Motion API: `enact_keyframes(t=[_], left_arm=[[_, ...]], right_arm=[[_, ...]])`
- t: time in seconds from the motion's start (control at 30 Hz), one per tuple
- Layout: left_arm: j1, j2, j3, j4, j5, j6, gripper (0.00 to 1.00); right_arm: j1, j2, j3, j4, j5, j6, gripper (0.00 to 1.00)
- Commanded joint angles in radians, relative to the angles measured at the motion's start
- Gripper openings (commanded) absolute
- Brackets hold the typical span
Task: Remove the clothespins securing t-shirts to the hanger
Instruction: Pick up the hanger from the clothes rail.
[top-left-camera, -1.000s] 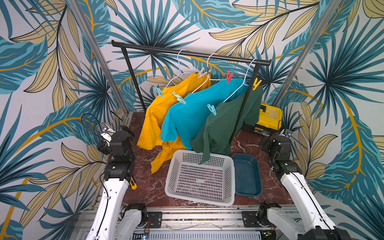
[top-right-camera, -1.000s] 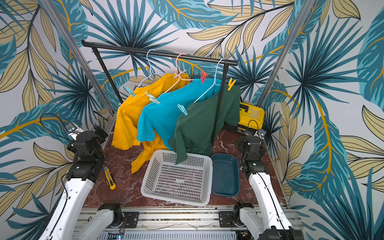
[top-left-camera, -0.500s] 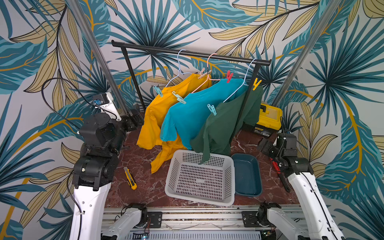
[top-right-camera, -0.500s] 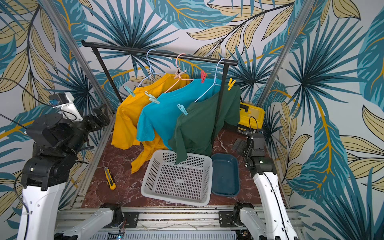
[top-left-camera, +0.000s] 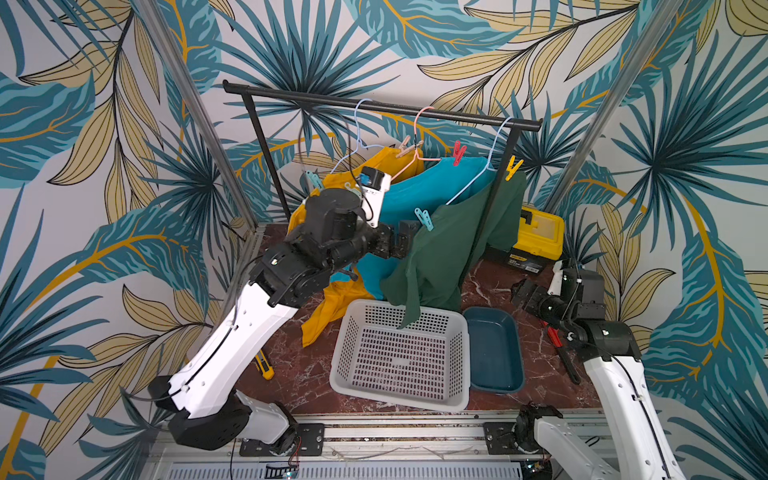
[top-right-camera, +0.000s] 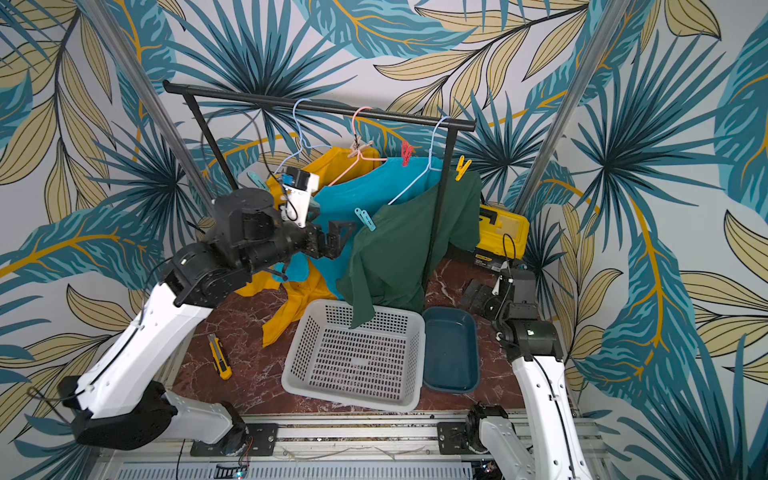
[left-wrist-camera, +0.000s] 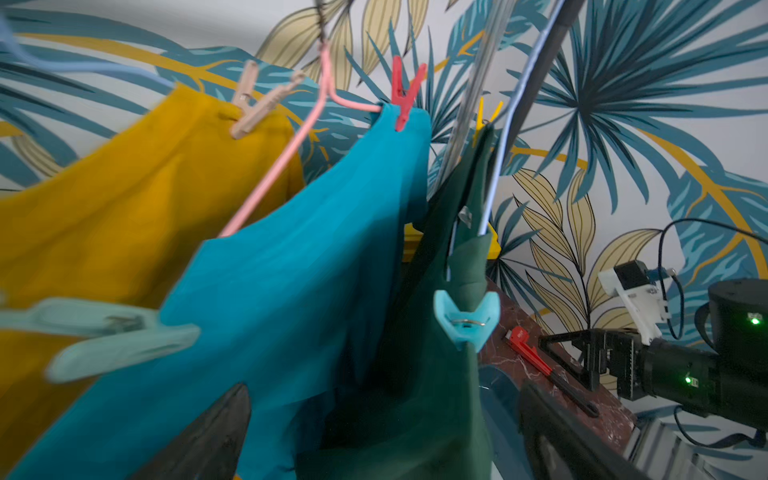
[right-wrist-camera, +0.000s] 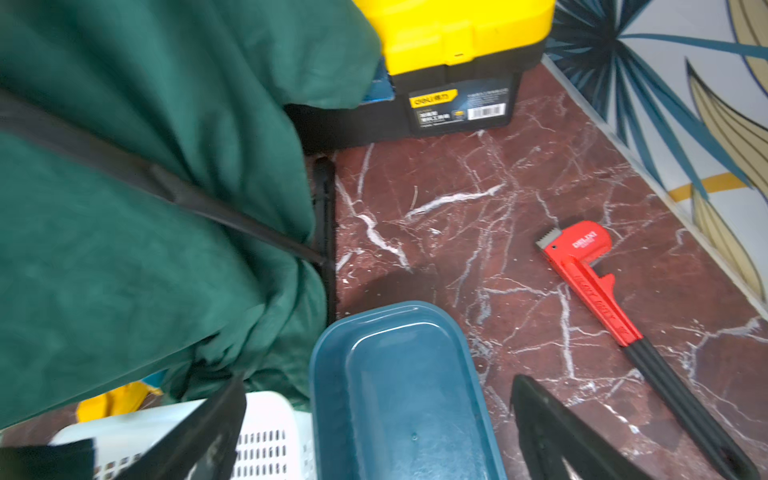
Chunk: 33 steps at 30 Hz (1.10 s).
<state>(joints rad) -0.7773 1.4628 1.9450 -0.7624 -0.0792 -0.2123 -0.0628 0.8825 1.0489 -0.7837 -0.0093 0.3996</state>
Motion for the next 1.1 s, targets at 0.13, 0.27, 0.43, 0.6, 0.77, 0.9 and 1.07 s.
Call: enact_keyframes(t=[0.13,0.27,0.43,0.6,0.77,0.9,1.07], left_arm=[[-0.034,0.047,0.088,-0.021,-0.073,0.091,0.98],[-0.034,0.059,0.102,-0.021,-0.065,0.108,0.93],[-0.035,0.046,0.063,-0.021,0.031,0.100,0.89],[-0.035,0.010,-0.025,-0.021,0.073,0.082,0.83],[-0.035,0.026,-0.035,-0.021,0.079,0.098,0.70],[-0.035,0.059,0.004,-0.021,0.079,0.101,0.58],[-0.036,0.091,0.035,-0.021,0.088,0.117,0.39]], right_arm=[[0.004,-0.025,0.023,-0.037,-0.101,0.020,0.99],[0.004,-0.022,0.038,-0.019,-0.139,0.035,0.99],[0.005,-0.019,0.046,-0.023,-0.123,0.022,1.00],[0.005,-0.014,0.043,-0.033,-0.137,0.008,0.99],[0.004,-0.005,0.039,-0.025,-0.131,0.009,1.00],[0.005,-0.007,0.042,-0.025,-0.135,0.012,0.99],[0.005,-0.021,0.036,-0.031,-0.126,0.009,0.99]])
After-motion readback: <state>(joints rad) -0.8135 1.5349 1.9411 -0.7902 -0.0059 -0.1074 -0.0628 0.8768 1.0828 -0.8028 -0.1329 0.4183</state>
